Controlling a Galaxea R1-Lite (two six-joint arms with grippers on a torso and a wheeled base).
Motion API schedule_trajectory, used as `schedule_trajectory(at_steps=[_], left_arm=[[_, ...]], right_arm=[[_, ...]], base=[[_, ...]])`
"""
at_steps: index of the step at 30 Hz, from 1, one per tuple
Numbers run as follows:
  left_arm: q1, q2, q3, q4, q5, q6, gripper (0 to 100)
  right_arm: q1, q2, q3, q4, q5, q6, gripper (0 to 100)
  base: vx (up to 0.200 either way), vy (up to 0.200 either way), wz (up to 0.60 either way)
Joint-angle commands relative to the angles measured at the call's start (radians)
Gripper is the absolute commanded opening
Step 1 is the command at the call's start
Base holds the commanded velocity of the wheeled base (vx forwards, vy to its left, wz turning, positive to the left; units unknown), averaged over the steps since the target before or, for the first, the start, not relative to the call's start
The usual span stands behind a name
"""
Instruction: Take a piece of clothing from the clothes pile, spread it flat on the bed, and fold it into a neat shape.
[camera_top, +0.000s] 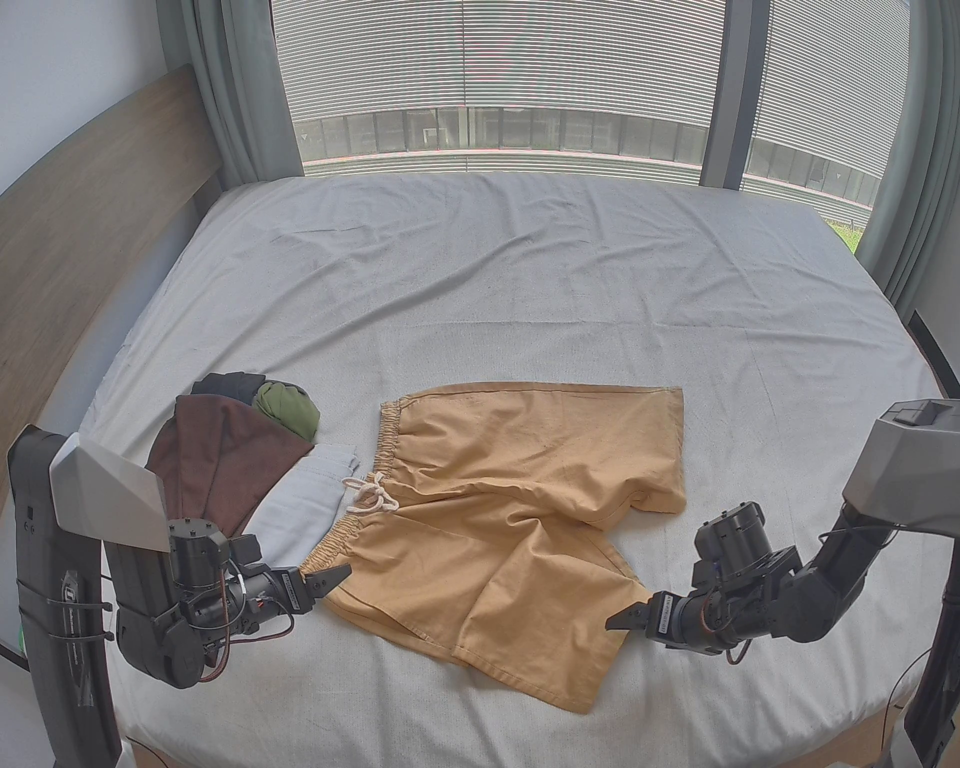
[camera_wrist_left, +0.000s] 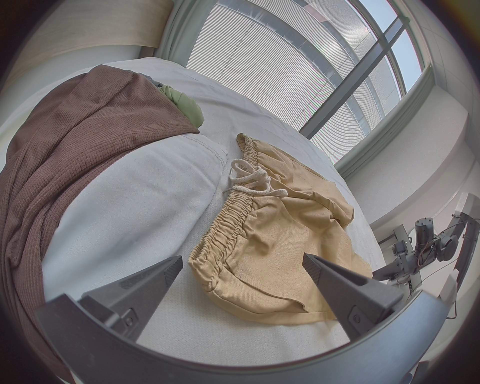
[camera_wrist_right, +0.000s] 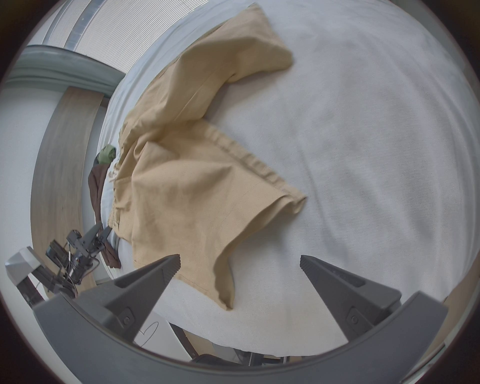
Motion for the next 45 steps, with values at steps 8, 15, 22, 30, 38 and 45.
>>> schedule_trajectory(at_steps=[8, 15, 22, 30, 38, 45], left_arm=[[0.002, 0.0, -0.001, 0.0, 0.0, -0.001, 100], [0.0, 0.0, -0.001, 0.0, 0.0, 0.0, 100], [0.002, -0.006, 0.002, -0.002, 0.0, 0.0, 100], [0.0, -0.01, 0.003, -0.002, 0.0, 0.0, 100], [0.003, -0.02, 0.006, -0.002, 0.0, 0.0, 100], [0.003, -0.023, 0.008, -0.002, 0.0, 0.0, 100]], right_arm=[[-0.191, -0.017, -0.056, 0.007, 0.007, 0.01, 100], [-0.191, 0.035, -0.186, 0.156, 0.001, 0.098, 100], [-0.162, 0.038, -0.286, 0.305, -0.042, 0.102, 100], [-0.073, 0.112, -0.334, 0.309, -0.116, 0.121, 100], [-0.051, 0.135, -0.386, 0.38, -0.154, 0.122, 100], [-0.012, 0.15, -0.417, 0.418, -0.195, 0.134, 100]], base=[[0.0, 0.0, 0.0], [0.0, 0.0, 0.0], [0.0, 0.0, 0.0], [0.0, 0.0, 0.0], [0.0, 0.0, 0.0], [0.0, 0.0, 0.0]])
